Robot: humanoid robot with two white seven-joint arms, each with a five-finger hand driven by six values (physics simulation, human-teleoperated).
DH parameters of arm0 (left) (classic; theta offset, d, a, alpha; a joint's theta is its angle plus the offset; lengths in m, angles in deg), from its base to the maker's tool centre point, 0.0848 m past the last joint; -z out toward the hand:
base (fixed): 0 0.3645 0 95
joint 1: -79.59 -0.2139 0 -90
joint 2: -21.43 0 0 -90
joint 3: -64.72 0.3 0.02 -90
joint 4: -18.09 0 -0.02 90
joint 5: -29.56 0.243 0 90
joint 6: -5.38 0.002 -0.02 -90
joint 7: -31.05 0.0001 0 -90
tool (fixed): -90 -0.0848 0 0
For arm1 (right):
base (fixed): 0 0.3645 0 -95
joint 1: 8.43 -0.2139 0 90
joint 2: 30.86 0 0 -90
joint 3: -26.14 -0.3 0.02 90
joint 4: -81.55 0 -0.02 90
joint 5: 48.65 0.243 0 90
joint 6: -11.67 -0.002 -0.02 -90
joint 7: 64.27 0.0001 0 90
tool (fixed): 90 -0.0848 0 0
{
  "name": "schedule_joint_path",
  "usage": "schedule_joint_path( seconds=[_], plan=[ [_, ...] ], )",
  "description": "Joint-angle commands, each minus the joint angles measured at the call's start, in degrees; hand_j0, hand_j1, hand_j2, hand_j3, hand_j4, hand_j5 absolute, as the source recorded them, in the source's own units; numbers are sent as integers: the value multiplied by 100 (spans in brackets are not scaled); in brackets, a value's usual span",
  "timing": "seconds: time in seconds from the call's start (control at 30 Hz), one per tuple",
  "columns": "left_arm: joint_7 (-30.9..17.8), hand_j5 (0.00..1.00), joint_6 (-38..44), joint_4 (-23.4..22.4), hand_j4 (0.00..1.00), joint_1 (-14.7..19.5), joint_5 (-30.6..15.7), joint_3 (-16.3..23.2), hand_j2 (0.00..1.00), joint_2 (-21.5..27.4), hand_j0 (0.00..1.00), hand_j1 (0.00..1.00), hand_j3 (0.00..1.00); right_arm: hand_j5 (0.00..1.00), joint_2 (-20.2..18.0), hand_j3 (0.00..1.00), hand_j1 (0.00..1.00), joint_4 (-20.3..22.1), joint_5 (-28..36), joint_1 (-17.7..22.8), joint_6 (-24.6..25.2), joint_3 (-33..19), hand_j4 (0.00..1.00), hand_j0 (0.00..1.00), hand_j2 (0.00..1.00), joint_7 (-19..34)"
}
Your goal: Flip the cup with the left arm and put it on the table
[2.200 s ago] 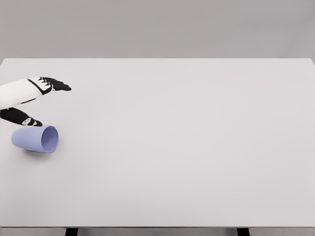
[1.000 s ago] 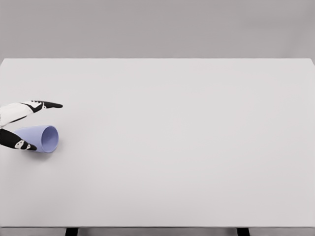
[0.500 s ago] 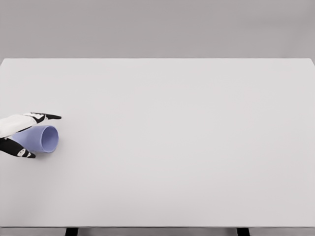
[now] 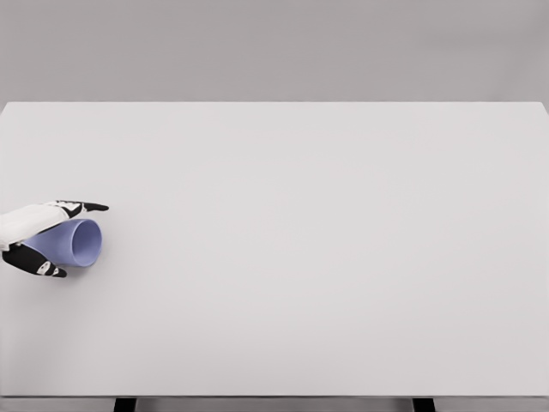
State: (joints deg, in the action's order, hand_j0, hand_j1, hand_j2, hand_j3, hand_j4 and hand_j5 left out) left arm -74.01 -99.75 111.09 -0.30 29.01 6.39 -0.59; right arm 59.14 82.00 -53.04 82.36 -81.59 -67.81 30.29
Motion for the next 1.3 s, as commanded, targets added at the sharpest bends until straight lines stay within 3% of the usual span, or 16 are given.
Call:
schedule_joint_path(
  seconds=[0.0,0.67,0.8,0.93,1.13,1.27],
  plan=[
    [3,100,2,-98,100,0,73,-3,100,-57,100,100,100,100,0,100,100,-1,0,0,0,0,100,100,100,1],
    [-6,100,-16,-98,100,26,143,-3,100,-119,100,100,100,100,0,100,100,-1,0,0,0,0,100,100,100,1],
    [-59,72,-86,-98,72,26,143,5,72,-207,72,72,72,100,0,100,100,-1,0,0,0,0,100,100,100,1],
    [-76,70,-86,-98,70,26,152,6,70,-224,70,70,70,100,0,100,100,-1,0,0,0,0,100,100,100,1],
    [-67,59,-130,-107,59,53,91,6,59,-242,59,59,59,100,0,100,100,-1,0,0,0,0,100,100,100,1],
    [-76,60,-297,-115,60,176,-287,-3,60,-233,60,60,60,100,0,100,100,-1,0,0,0,0,100,100,100,1]
  ],
)
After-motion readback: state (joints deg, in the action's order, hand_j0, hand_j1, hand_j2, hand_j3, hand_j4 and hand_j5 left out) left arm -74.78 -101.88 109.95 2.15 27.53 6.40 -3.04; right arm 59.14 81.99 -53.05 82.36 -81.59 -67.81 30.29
